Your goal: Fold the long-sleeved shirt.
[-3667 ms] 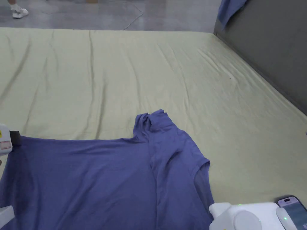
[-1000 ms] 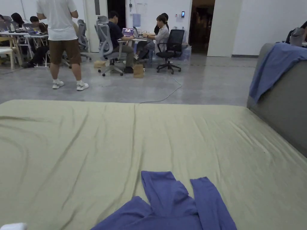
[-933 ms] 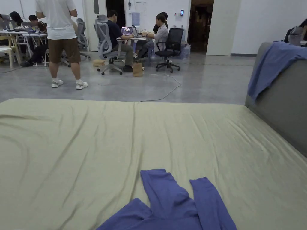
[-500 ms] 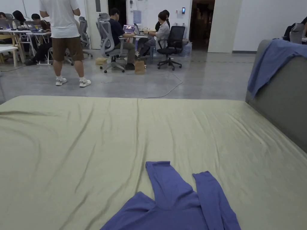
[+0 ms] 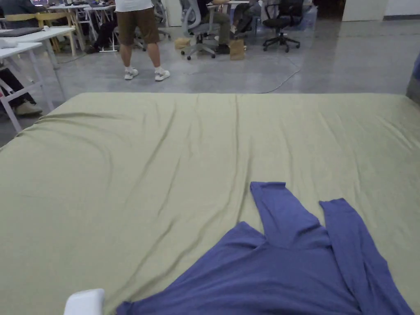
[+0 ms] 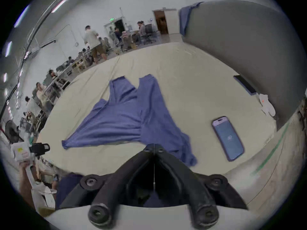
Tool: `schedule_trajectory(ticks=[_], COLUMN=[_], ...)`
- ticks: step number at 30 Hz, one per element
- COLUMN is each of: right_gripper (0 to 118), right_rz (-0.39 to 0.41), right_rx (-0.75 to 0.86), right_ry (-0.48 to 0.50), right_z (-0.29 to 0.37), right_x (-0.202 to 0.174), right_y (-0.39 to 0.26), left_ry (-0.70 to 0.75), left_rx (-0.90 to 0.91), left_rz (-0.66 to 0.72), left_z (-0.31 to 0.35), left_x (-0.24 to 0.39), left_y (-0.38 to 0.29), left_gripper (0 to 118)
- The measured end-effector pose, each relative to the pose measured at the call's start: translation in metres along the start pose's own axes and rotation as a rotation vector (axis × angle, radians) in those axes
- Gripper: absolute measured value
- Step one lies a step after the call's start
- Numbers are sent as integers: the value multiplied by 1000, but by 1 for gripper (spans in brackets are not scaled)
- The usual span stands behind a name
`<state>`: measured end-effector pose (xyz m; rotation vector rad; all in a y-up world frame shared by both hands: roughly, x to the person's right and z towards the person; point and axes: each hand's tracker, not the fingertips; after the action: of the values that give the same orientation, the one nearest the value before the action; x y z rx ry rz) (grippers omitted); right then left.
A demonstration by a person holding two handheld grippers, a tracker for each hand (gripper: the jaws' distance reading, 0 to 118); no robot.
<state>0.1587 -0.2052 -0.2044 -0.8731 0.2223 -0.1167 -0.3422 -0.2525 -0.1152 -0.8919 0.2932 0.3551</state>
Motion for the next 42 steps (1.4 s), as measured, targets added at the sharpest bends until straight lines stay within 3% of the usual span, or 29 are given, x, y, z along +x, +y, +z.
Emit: schedule_trajectory(ticks=[1, 2, 3, 4, 5, 8, 10, 11, 12, 13, 15, 16, 18, 21, 22, 23, 24, 27, 28, 29, 31, 33, 34, 35, 36, 37, 38, 40, 42], right_gripper=[0, 0, 0, 0, 0, 0, 0, 0, 0, 0, 0, 0, 0, 2, 38, 85, 118, 115, 108, 97, 49, 45, 42, 34, 12, 1, 1, 1, 1], right_rz=[25, 34, 36, 37, 39, 49, 63, 70, 76, 91, 165, 201, 255, 315, 334, 378, 414, 516, 559, 593, 577, 531, 547, 548, 536, 488, 469, 515, 473], right_rx=[-9, -17, -17, -14, -11, -18, -36, -56, -72, -83, -84, -76, -61, -99, -126, -174, -246, -349, -437, -461, -460, -538, -482, -475, -470, -499, -535, -466, -379], right_ry=[44, 68, 76, 79, 87, 87, 84, 83, 84, 86, 83, 73, 97, 177, 200, 191, 160, 17, -32, -57, -87, -41, -75, -66, -65, -23, 16, 23, 41], right_z=[-4, -9, -13, -15, -18, -32, -44, -53, -61, -69, -89, -101, -128, -189, -214, -244, -274, -348, -368, -383, -402, -411, -406, -398, -393, -387, -379, -354, -314], right_x=[-5, -9, -13, -14, -15, -18, -20, -23, -24, -26, -37, -43, -53, -77, -85, -95, -105, -126, -131, -134, -134, -134, -134, -131, -129, -127, -125, -122, -114], right_y=[0, 1, 2, 4, 7, 13, 17, 22, 27, 35, 58, 73, 107, 167, 187, 206, 219, 245, 251, 254, 248, 240, 237, 235, 236, 237, 235, 233, 230], left_ry=[-15, 15, 42, 53, 68, 139, 179, 184, 190, 207, 237, 157, 195, 98, 80, 70, 62, 15, 7, 40, 40, 38, 33, 31, 29, 21, 8, -9, -32], left_rx=[9, 24, 42, 58, 57, 90, -21, -97, -155, -180, -45, -59, -37, -41, -31, -17, -9, 2, 3, 17, 12, 13, 8, 5, 4, 2, 5, 17, 51], left_rz=[25, 72, 102, 142, 196, 245, 179, 122, 82, 41, -45, -91, -141, -133, -91, -59, -43, 42, 55, 32, 24, 28, 34, 38, 40, 47, 58, 67, 89], left_z=[-6, -13, -21, -35, -50, -87, -119, -134, -172, -182, -166, -134, -121, -109, -105, -102, -107, -103, -101, -100, -101, -102, -102, -103, -102, -101, -97, -88, -75], left_x=[-2, -5, -8, -15, -19, -27, -26, -24, -35, -32, -22, 6, 20, 27, 26, 24, 14, 5, 7, 5, 4, 5, 5, 5, 5, 5, 5, 5, 7], left_y=[1, 4, 10, 18, 23, 34, 39, 39, 23, 19, 19, 21, 21, 33, 37, 41, 44, 54, 52, 55, 56, 54, 54, 53, 53, 52, 53, 54, 57], left_gripper=[3, 24, 62, 112, 117, 117, 114, 104, 102, 91, 28, 5, 1, 1, 1, 1, 1, 1, 1, 1, 1, 1, 1, 1, 1, 1, 1, 1, 1])
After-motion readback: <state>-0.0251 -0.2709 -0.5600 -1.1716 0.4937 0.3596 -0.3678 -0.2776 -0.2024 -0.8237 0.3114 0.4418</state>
